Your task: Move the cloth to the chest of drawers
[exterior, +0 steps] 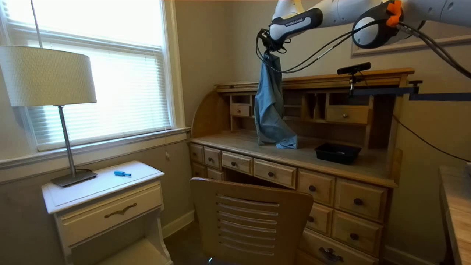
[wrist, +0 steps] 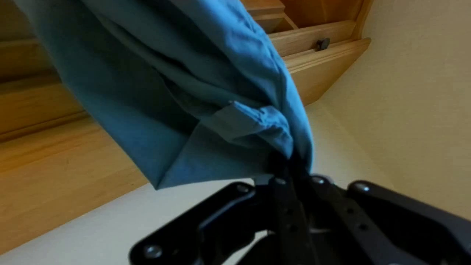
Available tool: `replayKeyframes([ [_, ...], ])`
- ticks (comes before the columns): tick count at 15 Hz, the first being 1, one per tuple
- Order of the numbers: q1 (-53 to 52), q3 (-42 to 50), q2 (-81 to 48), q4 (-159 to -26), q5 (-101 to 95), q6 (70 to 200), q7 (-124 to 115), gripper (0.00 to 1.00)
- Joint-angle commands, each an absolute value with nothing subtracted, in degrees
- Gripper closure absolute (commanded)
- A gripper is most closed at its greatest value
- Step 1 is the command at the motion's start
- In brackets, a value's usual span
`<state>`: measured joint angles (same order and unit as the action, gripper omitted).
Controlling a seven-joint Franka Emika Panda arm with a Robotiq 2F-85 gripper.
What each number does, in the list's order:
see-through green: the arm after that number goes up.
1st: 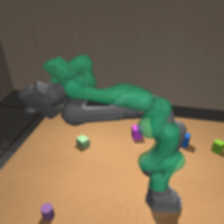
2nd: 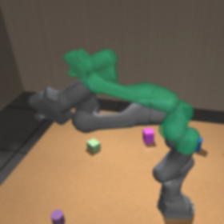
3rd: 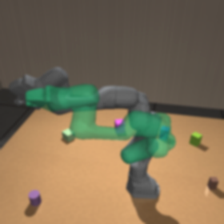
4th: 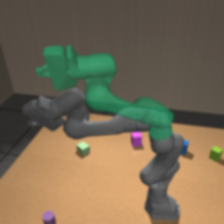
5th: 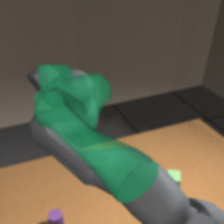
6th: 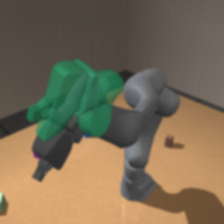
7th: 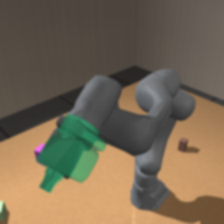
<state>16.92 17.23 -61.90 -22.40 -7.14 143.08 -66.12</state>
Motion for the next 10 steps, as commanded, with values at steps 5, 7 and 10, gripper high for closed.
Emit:
replayKeyframes([
  [5, 15.7, 21.9, -62.2, -22.4, -11.5, 143.1, -71.4, 0.38],
  [7, 15.6, 17.4, -61.9, -22.7, -9.1, 144.1, -63.8, 0.23],
  [10, 15.4, 11.1, -61.7, -22.9, -6.2, 145.5, -53.3, 0.01],
])
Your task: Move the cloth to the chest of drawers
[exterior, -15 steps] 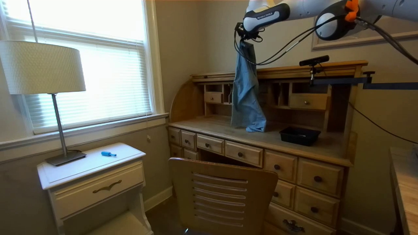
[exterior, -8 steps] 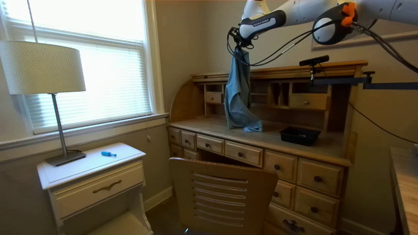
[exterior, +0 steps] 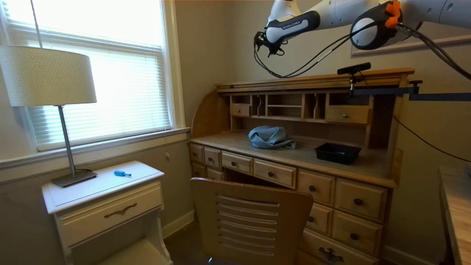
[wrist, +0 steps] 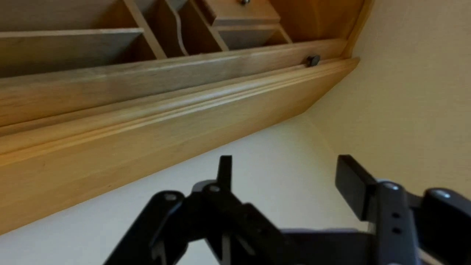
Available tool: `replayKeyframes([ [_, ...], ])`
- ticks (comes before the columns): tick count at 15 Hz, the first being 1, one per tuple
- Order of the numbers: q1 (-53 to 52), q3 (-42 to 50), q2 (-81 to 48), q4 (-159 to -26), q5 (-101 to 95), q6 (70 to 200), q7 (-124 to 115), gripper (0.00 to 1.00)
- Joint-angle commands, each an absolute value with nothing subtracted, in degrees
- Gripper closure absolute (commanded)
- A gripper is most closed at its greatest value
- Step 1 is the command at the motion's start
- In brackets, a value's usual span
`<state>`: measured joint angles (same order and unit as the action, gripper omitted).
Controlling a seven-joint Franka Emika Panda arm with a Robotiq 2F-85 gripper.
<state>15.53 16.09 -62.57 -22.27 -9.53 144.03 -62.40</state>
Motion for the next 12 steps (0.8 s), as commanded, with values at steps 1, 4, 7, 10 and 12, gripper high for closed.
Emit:
replayKeyframes([
  [1, 15.5, 8.3, -61.6, -23.0, -4.3, 146.1, -49.8, 0.0],
  [4, 15.6, 0.7, -60.9, -23.6, 2.9, 144.7, -41.7, 0.0],
  [7, 15.4, -4.5, -60.3, -24.5, 8.4, 139.5, -34.8, 0.0],
  [10, 14.5, -3.6, -59.6, -25.1, 8.4, 132.6, -32.8, 0.0],
  [12, 13.5, -1.6, -59.8, -25.0, 6.8, 130.0, -32.4, 0.0],
])
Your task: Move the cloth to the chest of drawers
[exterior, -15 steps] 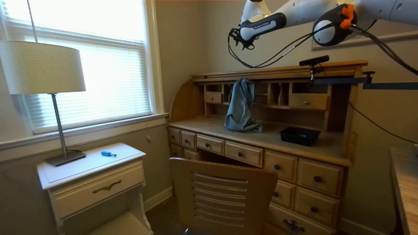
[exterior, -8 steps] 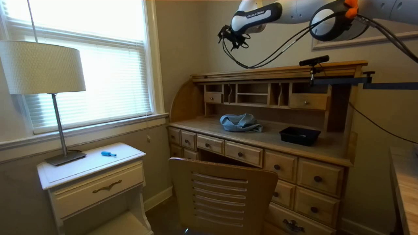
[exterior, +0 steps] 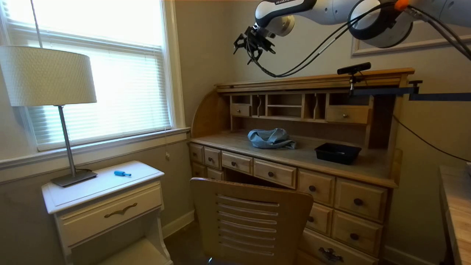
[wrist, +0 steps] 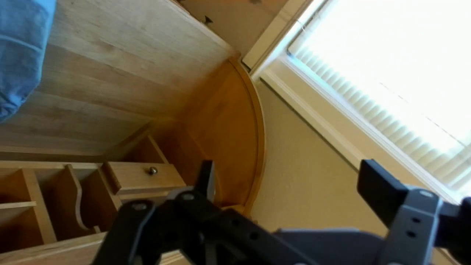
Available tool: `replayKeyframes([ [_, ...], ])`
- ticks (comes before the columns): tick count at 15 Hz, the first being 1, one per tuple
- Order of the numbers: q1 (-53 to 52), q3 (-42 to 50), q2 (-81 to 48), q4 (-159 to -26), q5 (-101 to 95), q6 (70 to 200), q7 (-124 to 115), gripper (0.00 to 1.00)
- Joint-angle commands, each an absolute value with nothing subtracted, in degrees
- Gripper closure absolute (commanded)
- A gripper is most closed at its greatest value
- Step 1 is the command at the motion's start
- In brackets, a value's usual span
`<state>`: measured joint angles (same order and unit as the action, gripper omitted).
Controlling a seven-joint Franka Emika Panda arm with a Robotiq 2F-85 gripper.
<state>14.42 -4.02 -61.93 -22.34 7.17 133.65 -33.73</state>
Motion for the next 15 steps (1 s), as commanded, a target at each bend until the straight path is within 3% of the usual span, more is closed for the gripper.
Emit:
replayKeyframes([
  [1, 13.2, -1.6, -59.8, -25.0, 7.0, 128.3, -31.5, 0.0],
  [9, 7.0, -1.1, -59.3, -25.9, 6.4, 113.0, -28.8, 0.0],
  [15, 3.6, 0.1, -60.3, -24.9, 6.1, 113.0, -29.6, 0.0],
])
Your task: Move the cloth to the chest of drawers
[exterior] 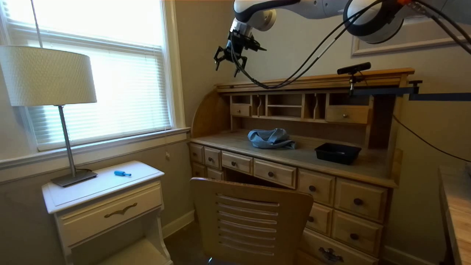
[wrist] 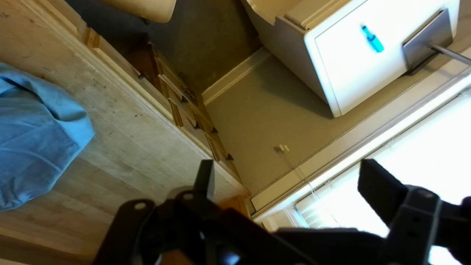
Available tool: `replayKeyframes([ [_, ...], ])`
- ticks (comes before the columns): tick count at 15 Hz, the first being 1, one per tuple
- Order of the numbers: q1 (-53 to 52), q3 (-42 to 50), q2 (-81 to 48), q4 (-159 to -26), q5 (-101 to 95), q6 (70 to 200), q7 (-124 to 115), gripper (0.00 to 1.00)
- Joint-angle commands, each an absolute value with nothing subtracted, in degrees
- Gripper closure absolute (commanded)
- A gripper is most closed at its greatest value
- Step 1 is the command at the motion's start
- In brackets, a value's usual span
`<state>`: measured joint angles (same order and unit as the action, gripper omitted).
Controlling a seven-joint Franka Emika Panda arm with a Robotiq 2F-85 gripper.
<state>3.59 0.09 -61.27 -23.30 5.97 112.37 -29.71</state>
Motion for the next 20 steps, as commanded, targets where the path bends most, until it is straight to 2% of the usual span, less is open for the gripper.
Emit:
replayKeyframes([
  [1, 3.5, 0.1, -60.3, -25.0, 6.1, 113.0, -29.6, 0.0],
  [4, 4.1, 0.2, -60.3, -25.2, 6.1, 113.0, -29.5, 0.0],
  [9, 5.6, -5.6, -61.2, -28.4, 10.8, 103.6, -19.9, 0.0],
  [10, 5.0, -6.1, -64.6, -22.3, 10.9, 99.1, -18.7, 0.0],
  [11, 4.5, -6.6, -64.5, -22.2, 10.9, 96.7, -17.0, 0.0],
  [13, 3.5, -7.1, -61.7, -26.9, 10.4, 95.6, -14.8, 0.0],
  [18, -0.4, -10.5, -65.5, -24.5, 12.9, 97.8, -12.6, 0.0],
  [20, -3.6, -10.5, -68.4, -22.8, 13.0, 107.3, -13.7, 0.0],
])
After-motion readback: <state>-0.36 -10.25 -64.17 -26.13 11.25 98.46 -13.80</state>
